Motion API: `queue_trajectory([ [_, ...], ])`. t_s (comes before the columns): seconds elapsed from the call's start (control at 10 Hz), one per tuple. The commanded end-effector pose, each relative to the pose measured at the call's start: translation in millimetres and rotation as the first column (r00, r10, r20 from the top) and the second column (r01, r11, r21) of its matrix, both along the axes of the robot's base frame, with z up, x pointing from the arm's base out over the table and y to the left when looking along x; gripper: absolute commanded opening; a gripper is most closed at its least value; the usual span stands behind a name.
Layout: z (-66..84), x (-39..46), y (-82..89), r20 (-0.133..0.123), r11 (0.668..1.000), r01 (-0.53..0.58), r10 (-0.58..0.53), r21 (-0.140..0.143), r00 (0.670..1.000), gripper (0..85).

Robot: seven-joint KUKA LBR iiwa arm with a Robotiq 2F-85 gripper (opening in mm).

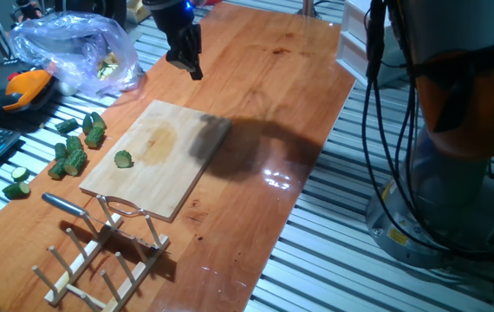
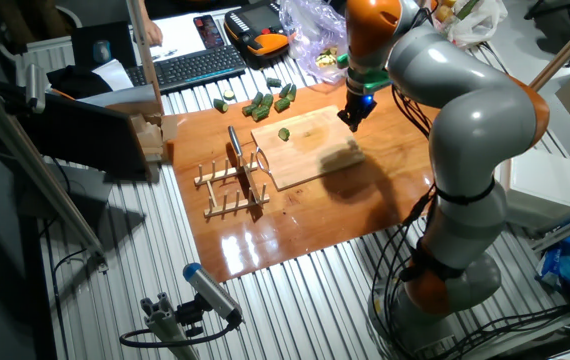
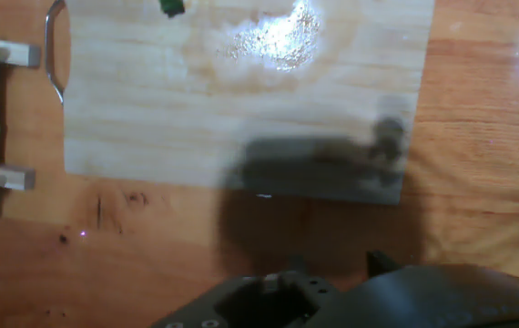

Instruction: Chop the cucumber into shreds

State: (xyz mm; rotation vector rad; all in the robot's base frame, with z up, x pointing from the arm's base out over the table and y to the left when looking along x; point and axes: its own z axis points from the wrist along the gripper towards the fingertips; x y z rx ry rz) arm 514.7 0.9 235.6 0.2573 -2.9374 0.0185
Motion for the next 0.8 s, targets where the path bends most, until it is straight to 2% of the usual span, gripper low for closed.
queue_trajectory([
  [0.0, 0.3, 0.1, 0.1, 0.003, 1.0, 0.017, -0.017, -0.003, 1.0, 0.0],
  [0.1, 0.3, 0.1, 0.1, 0.023, 0.999, 0.05, -0.05, -0.004, 0.999, 0.0],
  [0.2, 0.3, 0.1, 0.1, 0.094, 0.997, 0.074, -0.074, -0.003, 0.993, 0.0],
  [0.3, 0.3, 0.1, 0.1, 0.121, 0.996, 0.083, -0.079, -0.028, 0.99, 0.0],
  [0.4, 0.3, 0.1, 0.1, 0.102, 0.996, 0.064, -0.056, -0.067, 0.993, 0.0],
  [0.5, 0.3, 0.1, 0.1, 0.112, 0.997, 0.045, -0.038, -0.064, 0.993, 0.0],
  [0.6, 0.3, 0.1, 0.1, 0.109, 0.999, 0.01, -0.006, -0.032, 0.994, 0.0],
  [0.7, 0.3, 0.1, 0.1, 0.124, 0.998, -0.052, 0.056, -0.032, 0.991, 0.0],
])
